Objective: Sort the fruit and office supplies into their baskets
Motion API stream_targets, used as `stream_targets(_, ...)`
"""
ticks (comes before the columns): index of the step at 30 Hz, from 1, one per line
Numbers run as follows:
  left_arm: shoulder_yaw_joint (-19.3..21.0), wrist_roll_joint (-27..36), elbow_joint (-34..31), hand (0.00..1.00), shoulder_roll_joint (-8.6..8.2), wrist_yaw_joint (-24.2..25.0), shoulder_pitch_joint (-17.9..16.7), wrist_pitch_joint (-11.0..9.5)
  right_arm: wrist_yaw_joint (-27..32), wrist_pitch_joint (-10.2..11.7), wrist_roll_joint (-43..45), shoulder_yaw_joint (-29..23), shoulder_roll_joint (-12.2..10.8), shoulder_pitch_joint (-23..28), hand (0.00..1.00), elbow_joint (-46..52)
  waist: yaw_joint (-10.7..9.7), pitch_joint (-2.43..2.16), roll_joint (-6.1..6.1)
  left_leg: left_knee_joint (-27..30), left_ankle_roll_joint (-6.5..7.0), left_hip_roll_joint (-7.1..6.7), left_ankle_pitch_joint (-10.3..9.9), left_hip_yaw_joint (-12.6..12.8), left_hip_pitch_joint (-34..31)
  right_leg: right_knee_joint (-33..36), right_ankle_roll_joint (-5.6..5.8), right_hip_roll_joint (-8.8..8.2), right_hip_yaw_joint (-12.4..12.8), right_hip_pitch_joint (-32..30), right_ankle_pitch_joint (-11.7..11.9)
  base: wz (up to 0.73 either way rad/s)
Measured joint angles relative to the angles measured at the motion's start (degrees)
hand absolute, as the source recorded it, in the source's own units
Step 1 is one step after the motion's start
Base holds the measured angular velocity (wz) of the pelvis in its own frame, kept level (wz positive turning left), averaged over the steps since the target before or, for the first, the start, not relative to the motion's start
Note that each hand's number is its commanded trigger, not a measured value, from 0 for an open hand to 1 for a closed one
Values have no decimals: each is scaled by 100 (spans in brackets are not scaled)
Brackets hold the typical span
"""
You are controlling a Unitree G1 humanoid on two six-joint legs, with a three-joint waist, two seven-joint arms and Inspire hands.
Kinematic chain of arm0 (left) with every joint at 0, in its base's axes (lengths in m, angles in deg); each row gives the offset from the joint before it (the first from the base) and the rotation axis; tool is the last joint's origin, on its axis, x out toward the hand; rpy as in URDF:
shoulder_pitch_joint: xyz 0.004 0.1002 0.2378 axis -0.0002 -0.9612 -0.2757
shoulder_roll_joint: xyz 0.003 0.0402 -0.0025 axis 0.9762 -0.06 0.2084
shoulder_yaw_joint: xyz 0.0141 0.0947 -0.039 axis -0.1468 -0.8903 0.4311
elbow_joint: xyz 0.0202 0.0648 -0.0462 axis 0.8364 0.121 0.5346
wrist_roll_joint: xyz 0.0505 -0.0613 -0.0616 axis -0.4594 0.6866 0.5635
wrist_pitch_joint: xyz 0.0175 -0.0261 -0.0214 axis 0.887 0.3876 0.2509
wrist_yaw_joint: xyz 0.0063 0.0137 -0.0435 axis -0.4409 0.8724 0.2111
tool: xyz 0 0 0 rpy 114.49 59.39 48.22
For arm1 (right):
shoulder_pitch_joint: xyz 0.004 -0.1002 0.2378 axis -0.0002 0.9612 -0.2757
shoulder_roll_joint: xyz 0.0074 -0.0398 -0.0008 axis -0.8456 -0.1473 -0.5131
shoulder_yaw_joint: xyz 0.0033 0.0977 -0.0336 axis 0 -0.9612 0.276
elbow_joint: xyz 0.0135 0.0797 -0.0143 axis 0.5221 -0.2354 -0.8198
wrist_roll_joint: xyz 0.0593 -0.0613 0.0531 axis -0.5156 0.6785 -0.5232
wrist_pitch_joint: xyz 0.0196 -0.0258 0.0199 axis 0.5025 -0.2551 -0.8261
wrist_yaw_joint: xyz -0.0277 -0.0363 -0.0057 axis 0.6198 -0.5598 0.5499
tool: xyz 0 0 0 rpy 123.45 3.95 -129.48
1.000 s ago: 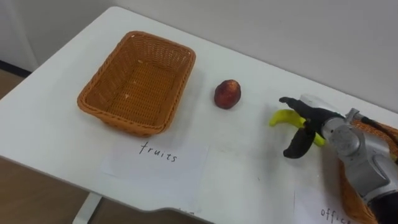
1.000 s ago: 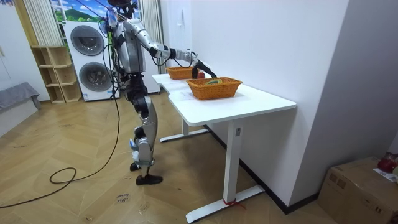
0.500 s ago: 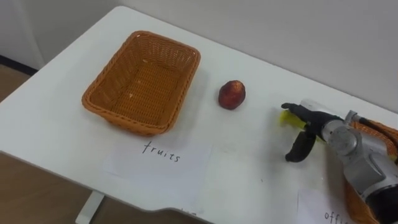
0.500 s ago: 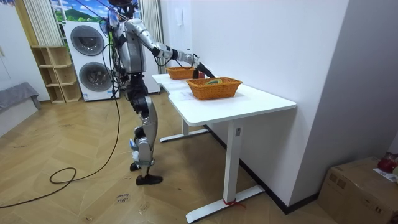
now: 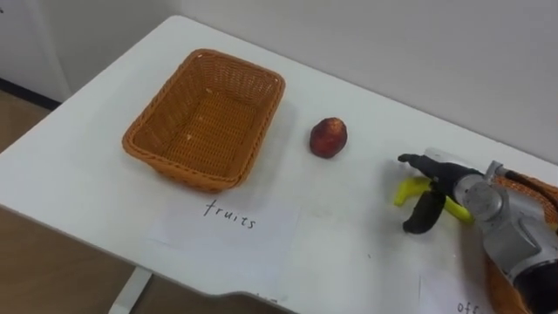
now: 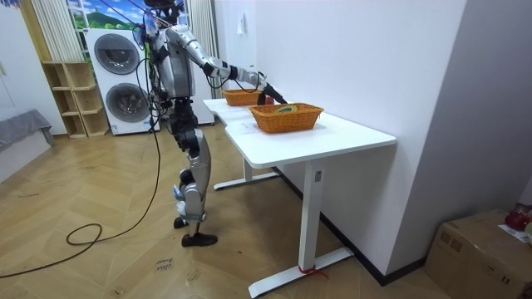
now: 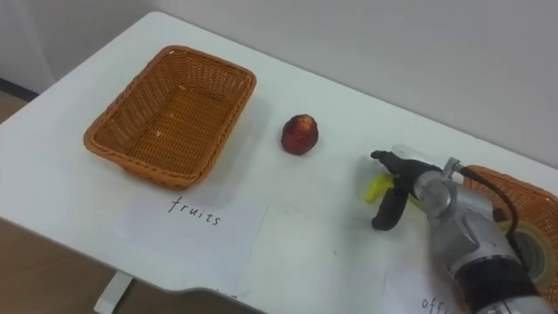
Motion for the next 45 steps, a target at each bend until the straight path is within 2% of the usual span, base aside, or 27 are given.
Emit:
stream_targets(7,0,2,39,0,-2,3,0,27,-75,-6,1,-5,22,-27,0,-293,103,-1,-15,-24,1,-8,-1,-53,40,11,0,-25,-212,62,0,3)
stream_targets(11,3,1,-2,0,-2,41,0,42,-109,-12,4,-7,22,-27,0,-292,129,-4,-18,-21,1,-10,0,-66,34,11,0,-27,-245,61,0,2)
stream_targets(12,4,-1,-12,0,-1,64,1,49,-109,-12,4,-8,22,-28,22,-289,129,-4,-18,-22,1,-11,0,-68,34,11,0,-28,-246,61,0,0)
stream_targets(13,3,-1,-14,0,-1,94,14,58,-109,-12,17,-8,22,-34,57,-287,125,-4,-18,-19,2,-12,0,-73,34,11,0,-29,-247,59,0,0)
stream_targets(14,3,-1,-14,0,0,111,29,62,-109,-12,46,-9,22,-43,100,-289,123,-4,-18,-11,4,-13,2,-73,36,11,0,-30,-248,57,0,0)
stream_targets(26,-7,2,-12,0,19,204,87,61,98,-10,427,-3,22,-75,100,-330,121,4,-7,-15,12,-21,7,-85,40,9,2,-38,-257,57,-1,0)
stream_targets(45,-11,1,-11,0,18,223,101,50,86,-6,427,10,18,-74,100,-345,121,11,-7,-31,14,-29,6,-86,41,5,4,-15,-248,49,-2,0)
